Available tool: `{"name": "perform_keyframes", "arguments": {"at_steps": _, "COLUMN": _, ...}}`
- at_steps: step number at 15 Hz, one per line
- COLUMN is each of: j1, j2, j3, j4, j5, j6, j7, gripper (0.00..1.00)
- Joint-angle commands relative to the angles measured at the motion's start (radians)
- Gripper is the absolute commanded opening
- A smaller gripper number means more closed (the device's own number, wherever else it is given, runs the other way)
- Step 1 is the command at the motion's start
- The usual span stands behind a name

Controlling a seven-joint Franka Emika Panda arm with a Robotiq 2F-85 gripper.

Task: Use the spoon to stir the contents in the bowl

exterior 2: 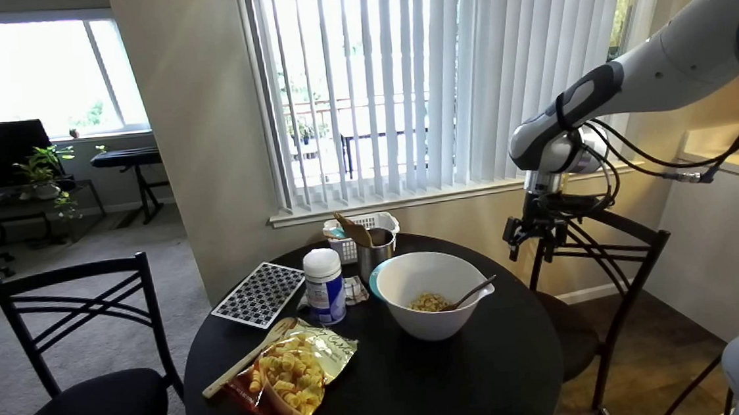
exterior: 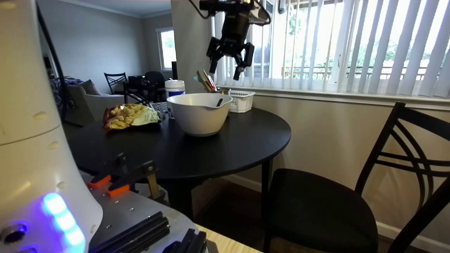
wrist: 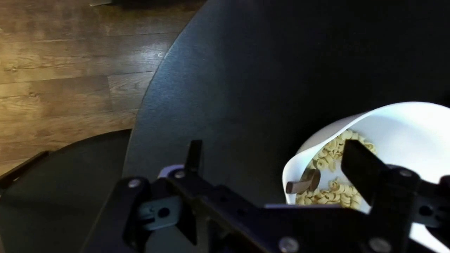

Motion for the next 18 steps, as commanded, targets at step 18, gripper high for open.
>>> {"name": "perform_keyframes", "arguments": {"at_steps": 18, "j1": -0.053, "j2": 0.198, "j3": 0.174, "j4": -0.088, "j5": 0.694, "j6": 0.592, "j7": -0.451, "gripper": 1.00}}
